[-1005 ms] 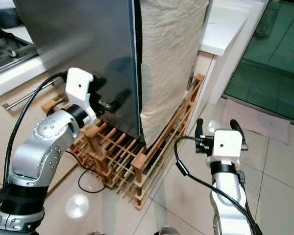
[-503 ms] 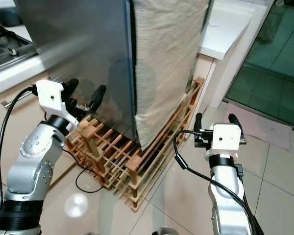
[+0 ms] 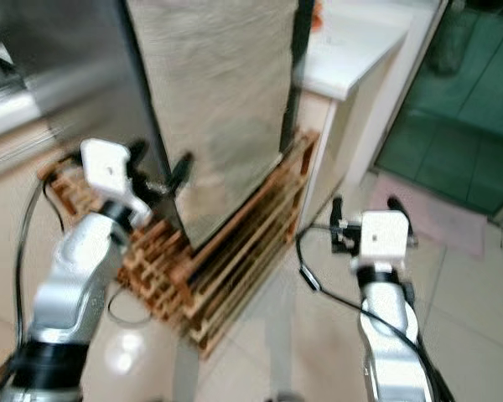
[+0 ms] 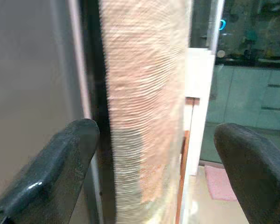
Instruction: Restocking fridge
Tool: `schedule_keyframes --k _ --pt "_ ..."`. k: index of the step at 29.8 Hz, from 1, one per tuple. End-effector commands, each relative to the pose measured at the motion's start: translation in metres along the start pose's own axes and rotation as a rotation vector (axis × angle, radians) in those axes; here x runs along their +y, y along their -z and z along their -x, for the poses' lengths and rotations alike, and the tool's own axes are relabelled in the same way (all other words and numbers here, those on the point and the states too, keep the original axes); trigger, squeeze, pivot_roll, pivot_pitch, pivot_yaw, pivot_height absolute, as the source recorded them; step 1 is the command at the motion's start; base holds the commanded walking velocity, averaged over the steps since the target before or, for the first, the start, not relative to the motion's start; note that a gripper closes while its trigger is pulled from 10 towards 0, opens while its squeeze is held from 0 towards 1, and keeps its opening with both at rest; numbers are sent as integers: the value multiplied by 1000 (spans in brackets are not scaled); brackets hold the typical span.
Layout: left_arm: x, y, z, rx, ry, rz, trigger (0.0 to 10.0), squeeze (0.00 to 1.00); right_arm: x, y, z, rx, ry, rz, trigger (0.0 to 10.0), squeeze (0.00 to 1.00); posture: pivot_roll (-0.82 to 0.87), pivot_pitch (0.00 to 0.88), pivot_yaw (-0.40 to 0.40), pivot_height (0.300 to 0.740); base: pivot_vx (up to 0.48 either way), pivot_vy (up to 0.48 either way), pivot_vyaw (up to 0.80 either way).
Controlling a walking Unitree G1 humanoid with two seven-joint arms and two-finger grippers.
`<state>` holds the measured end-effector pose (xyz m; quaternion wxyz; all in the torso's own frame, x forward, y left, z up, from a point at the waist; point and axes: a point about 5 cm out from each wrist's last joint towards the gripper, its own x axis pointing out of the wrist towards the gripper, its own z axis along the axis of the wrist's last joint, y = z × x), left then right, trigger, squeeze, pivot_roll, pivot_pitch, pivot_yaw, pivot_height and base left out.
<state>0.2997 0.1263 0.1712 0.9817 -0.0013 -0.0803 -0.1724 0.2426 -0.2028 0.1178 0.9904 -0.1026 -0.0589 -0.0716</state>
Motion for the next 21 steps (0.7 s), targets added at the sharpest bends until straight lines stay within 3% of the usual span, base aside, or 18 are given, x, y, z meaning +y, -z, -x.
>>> schedule_keyframes --k 1,2,7,11,12,21 --pt "1 -3 3 -11 20 -4 10000 0 3 2 1 7 -13 -4 10000 0 -156 0 13 740 0 0 0" --pt "3 -6 3 -22 19 -43 10000 0 2 4 1 12 -13 -3 10000 0 -153 0 12 740 0 0 0" --pt "6 -4 -2 -6 3 -68 10000 0 3 5 0 16 -17 -3 10000 0 -148 0 13 740 0 0 0" --pt "7 3 -9 41 4 -23 10000 0 5 6 -2 15 -20 -5 10000 0 -149 0 15 740 0 0 0" --pt "5 6 -13 64 5 20 10000 0 5 6 -2 14 -21 -6 10000 0 -151 0 15 740 0 0 0" --pt "-2 9 -21 75 25 56 10000 0 3 4 -1 6 -14 -7 10000 0 -170 0 16 740 0 0 0"
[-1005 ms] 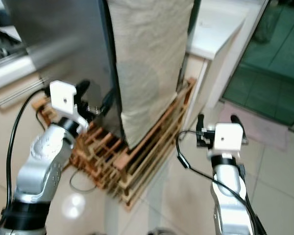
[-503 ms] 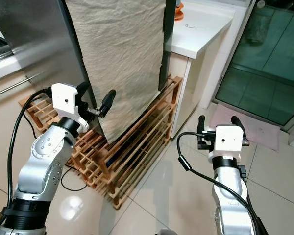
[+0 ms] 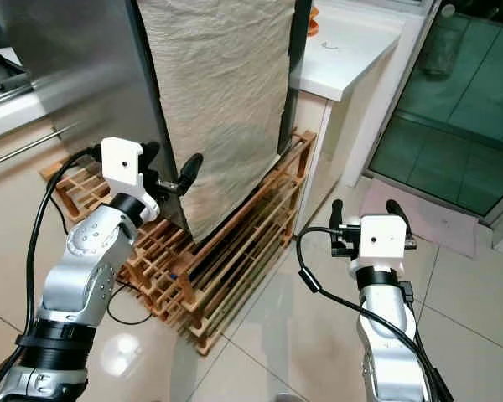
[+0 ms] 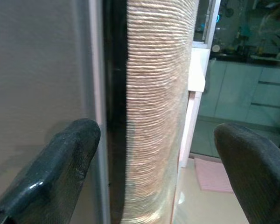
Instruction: Restocking fridge
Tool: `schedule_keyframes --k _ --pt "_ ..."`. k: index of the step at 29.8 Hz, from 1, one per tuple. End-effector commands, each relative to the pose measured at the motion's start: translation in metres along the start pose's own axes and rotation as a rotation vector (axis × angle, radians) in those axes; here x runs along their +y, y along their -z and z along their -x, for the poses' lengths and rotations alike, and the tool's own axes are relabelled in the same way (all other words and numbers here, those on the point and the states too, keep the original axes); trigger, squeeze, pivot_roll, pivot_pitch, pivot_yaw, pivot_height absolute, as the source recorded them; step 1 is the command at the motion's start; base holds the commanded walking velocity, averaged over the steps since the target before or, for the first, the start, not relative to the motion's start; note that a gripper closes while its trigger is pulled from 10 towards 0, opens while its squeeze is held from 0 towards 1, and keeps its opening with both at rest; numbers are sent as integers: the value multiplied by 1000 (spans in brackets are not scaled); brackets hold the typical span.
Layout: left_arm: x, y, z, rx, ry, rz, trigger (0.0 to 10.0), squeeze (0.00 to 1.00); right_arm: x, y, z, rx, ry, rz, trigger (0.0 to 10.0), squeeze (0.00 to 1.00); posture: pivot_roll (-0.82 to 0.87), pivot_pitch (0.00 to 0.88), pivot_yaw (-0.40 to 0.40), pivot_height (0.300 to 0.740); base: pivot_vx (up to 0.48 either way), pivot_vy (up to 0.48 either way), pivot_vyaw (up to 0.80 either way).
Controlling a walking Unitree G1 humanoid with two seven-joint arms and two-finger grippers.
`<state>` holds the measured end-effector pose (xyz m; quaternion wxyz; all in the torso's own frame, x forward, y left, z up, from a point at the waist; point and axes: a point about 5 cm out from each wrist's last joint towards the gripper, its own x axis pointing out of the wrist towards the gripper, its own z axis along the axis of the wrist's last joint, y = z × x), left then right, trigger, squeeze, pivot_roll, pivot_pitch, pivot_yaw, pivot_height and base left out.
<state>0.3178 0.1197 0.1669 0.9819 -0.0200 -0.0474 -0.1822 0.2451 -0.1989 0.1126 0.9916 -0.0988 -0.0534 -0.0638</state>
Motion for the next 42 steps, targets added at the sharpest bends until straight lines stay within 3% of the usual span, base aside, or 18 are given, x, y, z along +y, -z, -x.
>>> schedule_keyframes --k 1,10,15,16,19,24,27,29,35,42 --pt "-2 2 -4 22 10 8 10000 0 -2 0 1 -4 3 0 10000 0 -172 0 18 740 0 0 0" --pt "-9 7 -11 76 30 27 10000 0 -1 1 5 4 6 -6 10000 0 -172 0 23 740 0 0 0" --pt "-23 13 -22 139 56 51 10000 0 2 3 6 12 -1 -9 10000 0 -170 0 20 740 0 0 0" --pt "-40 10 -31 148 130 64 10000 0 2 6 7 30 -15 -11 10000 0 -175 0 16 740 0 0 0" --pt "-69 2 -40 139 307 69 10000 0 4 25 14 125 -66 -21 10000 0 -184 0 15 740 0 0 0" --pt "-92 -11 -44 87 468 80 10000 0 3 45 25 217 -93 -20 10000 0 -196 0 20 740 0 0 0" --pt "-99 -19 -45 51 532 91 10000 0 4 50 28 250 -105 -23 10000 0 -201 0 23 740 0 0 0" --pt "-106 -27 -45 24 622 115 10000 0 6 66 36 331 -143 -33 10000 0 -201 0 22 740 0 0 0" --pt "-119 -39 -41 -12 754 161 10000 0 0 91 49 453 -124 -43 10000 0 -194 1 22 740 0 0 0" --pt "-122 -40 -34 -17 811 234 10000 0 1 114 48 485 -128 -58 10000 0 -197 1 27 740 0 0 0"
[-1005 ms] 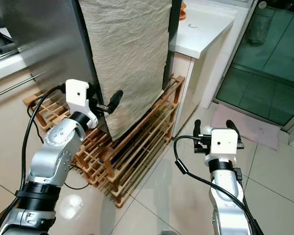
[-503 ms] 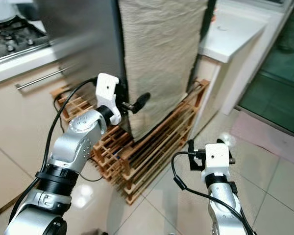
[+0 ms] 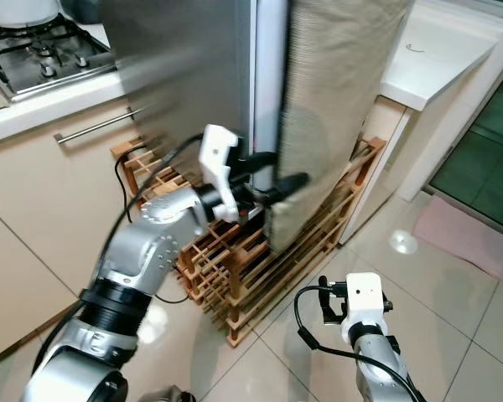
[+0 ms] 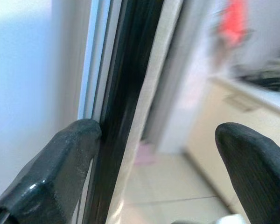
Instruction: Restocking fridge
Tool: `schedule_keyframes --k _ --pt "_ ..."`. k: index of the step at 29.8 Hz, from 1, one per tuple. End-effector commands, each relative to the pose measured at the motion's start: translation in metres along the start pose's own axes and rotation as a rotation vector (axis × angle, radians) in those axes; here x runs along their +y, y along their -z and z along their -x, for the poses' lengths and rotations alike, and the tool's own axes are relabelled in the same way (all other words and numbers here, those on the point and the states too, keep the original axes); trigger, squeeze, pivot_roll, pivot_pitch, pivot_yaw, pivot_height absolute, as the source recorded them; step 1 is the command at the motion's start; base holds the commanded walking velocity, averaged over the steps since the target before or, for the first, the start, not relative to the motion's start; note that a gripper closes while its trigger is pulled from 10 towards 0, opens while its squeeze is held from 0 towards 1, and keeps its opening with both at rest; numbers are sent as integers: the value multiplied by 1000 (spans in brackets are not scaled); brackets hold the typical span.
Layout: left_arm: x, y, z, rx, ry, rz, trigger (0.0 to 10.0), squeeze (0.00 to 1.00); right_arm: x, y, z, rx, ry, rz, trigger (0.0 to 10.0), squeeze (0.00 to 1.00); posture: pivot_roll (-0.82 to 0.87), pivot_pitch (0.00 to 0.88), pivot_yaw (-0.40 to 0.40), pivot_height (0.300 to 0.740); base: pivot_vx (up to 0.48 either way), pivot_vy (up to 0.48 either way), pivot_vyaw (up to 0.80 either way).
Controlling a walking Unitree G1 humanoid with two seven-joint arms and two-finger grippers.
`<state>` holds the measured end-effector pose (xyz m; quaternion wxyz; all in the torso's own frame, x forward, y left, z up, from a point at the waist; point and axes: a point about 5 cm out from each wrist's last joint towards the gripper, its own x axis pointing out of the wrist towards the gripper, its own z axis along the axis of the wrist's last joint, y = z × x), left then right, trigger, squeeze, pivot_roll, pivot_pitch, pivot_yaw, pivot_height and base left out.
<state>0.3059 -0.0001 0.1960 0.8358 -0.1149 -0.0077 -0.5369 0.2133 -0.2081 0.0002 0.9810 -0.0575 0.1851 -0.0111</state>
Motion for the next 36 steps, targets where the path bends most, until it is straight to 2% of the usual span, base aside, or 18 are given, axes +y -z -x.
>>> schedule_keyframes --k 1,6,9,10,12,14,15,16,17,21,24,25,26,27,28,30,31,36 --pt "-7 -14 -2 -38 67 -22 10000 0 -7 9 2 17 14 -8 10000 0 -196 2 28 740 0 0 0" --pt "7 -13 19 -5 61 -17 10000 0 -5 16 -1 23 -12 4 10000 0 -192 3 33 740 0 0 0" --pt "22 -15 38 10 2 -13 10000 0 -2 16 -4 14 -58 18 10000 0 -187 1 35 740 0 0 0" --pt "34 -15 50 28 -79 -65 10000 0 1 20 -7 20 -75 30 10000 0 -181 0 36 740 0 0 0" --pt "38 -14 55 37 -112 -74 10000 0 2 22 -8 23 -79 26 10000 0 -178 0 35 740 0 0 0" --pt "51 -10 74 62 -238 -134 10000 0 5 25 -11 29 -81 12 10000 0 -164 0 36 740 0 0 0" --pt "62 -6 89 78 -366 -171 10000 0 6 26 -13 26 -79 9 10000 0 -156 0 36 740 0 0 0" --pt "62 -6 89 78 -366 -171 10000 0 6 26 -13 26 -79 9 10000 0 -156 0 36 740 0 0 0" --pt "77 -1 105 68 -565 -188 10000 0 7 25 -15 21 -87 -8 10000 0 -147 0 38 740 0 0 0" --pt "89 10 137 77 -836 -239 10000 0 7 16 -23 -14 -98 -20 10000 0 -134 0 37 740 0 0 0" --pt "91 13 143 90 -893 -260 10000 0 6 12 -24 -31 -101 -23 10000 0 -132 0 37 740 0 0 0" --pt "91 18 151 115 -963 -305 10000 0 6 4 -27 -66 -108 -31 10000 0 -128 0 36 740 0 0 0" --pt "88 29 160 135 -1056 -333 10000 0 10 -30 -34 -217 -104 -38 10000 0 -123 0 32 740 0 0 0" --pt "88 29 160 135 -1056 -333 10000 0 10 -30 -34 -217 -104 -38 10000 0 -123 0 32 740 0 0 0" --pt "85 34 162 120 -1087 -325 10000 0 13 -60 -35 -334 -83 -45 10000 0 -123 0 31 740 0 0 0" --pt "84 34 161 112 -1090 -324 10000 0 13 -67 -36 -358 -76 -47 10000 0 -123 0 30 740 0 0 0" --pt "84 33 161 93 -1093 -323 10000 0 13 -89 -36 -422 -55 -57 10000 0 -124 0 31 740 0 0 0" --pt "84 33 156 86 -1080 -336 10000 0 15 -131 -35 -533 -38 -44 10000 0 -127 0 34 740 0 0 670"
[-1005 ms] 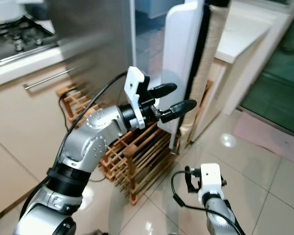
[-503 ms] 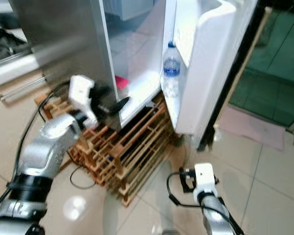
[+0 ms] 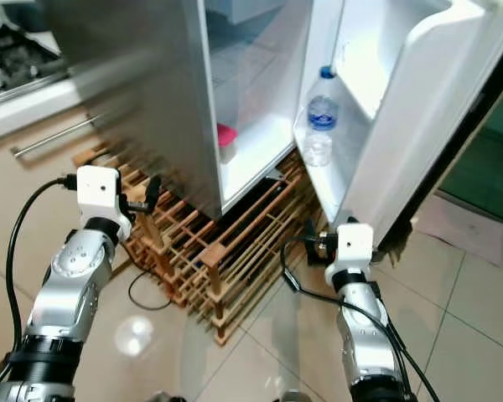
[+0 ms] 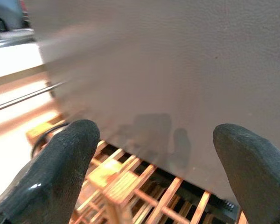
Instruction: Restocking fridge
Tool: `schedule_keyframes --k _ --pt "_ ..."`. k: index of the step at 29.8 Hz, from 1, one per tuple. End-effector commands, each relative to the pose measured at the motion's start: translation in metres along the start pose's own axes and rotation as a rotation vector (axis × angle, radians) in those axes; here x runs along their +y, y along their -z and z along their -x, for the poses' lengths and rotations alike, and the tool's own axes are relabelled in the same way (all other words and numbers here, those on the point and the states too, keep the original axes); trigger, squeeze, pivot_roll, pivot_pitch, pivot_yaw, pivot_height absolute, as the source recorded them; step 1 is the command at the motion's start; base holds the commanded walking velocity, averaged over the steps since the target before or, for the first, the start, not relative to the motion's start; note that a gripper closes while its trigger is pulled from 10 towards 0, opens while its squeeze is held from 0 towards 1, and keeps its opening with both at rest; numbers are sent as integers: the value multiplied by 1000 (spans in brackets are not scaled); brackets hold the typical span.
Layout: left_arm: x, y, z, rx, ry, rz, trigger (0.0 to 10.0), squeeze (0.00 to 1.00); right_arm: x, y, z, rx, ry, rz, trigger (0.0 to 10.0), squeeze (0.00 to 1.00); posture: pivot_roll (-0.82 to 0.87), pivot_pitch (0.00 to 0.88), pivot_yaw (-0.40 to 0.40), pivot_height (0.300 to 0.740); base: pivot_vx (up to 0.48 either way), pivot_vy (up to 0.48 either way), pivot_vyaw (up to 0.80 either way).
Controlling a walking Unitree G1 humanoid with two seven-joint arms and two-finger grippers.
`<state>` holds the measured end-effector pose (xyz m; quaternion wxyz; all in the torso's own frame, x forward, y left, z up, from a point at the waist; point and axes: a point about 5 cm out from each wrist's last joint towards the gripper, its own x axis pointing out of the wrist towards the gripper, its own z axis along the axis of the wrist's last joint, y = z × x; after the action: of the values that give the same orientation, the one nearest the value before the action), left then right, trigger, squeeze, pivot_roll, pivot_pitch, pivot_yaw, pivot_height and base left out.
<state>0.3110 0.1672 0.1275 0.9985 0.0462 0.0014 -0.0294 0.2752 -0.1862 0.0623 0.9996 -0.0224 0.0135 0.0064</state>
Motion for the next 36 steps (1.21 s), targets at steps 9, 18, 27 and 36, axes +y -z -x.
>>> schedule_keyframes --k 9,18,27,36 --pt "-10 0 -4 -17 22 -22 10000 0 2 -62 -21 -171 33 76 10000 0 -128 0 38 740 0 0 399" --pt "-14 2 -3 -17 43 -20 10000 0 -27 -45 -4 -83 179 177 10000 0 -143 0 42 740 0 0 0" --pt "-20 8 -5 5 68 -14 10000 0 -59 -39 13 -27 411 308 10000 0 -164 0 47 740 0 0 0" --pt "-21 7 -8 -2 67 -23 10000 0 -1 -61 -4 -160 87 141 10000 0 -156 0 44 740 0 0 0"
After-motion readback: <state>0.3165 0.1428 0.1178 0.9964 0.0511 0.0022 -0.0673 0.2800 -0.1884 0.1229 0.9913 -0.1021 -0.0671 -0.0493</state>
